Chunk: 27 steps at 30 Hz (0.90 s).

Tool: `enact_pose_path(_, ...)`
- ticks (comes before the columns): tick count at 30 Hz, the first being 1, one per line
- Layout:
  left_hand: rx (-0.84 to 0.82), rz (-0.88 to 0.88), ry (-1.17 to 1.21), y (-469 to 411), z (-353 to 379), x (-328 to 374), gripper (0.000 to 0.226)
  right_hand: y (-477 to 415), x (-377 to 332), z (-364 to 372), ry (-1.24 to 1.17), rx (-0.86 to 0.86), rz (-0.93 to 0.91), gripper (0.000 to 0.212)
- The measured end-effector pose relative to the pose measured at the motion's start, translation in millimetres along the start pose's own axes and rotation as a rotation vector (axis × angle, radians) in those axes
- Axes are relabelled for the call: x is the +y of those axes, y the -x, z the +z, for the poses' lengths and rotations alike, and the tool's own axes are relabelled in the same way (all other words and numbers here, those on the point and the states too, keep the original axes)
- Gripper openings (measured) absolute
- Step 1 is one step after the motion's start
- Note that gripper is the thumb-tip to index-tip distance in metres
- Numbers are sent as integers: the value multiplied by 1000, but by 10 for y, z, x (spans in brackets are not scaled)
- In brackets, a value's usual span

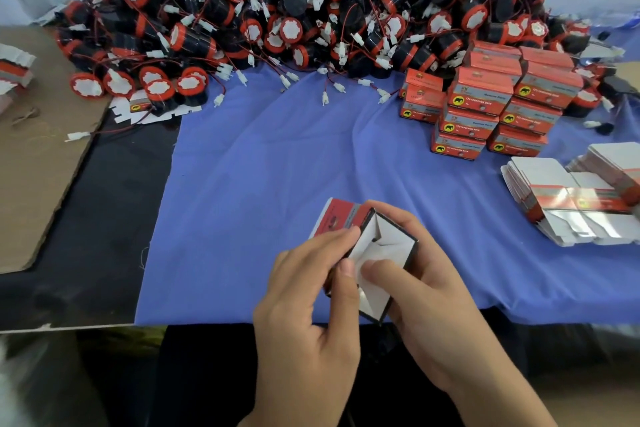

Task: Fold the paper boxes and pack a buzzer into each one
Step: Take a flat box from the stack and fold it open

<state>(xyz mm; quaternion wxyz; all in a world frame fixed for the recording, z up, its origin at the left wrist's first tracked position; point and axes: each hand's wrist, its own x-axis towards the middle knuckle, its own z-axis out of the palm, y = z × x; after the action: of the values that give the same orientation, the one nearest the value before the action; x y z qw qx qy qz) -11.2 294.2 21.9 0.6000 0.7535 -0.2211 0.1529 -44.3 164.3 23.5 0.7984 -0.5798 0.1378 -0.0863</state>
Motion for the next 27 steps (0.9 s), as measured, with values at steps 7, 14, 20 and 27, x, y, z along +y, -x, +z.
enact_pose_path(7, -53, -114, 170, -3, -44, -1, 27, -21, -17, -78, -132, -30, 5, 65)
enact_pose_path(14, -39, -7, 99, 44, -25, -31, 29, 0, -31, -23, 34, 34, -70, 58)
enact_pose_path(20, 3, 24, 64, 92, 43, -3, 30, 21, -2, -3, 76, 99, -105, 55)
enact_pose_path(27, -130, -143, 212, 69, -39, -18, 42, 3, -60, -83, -33, 19, -10, 57)
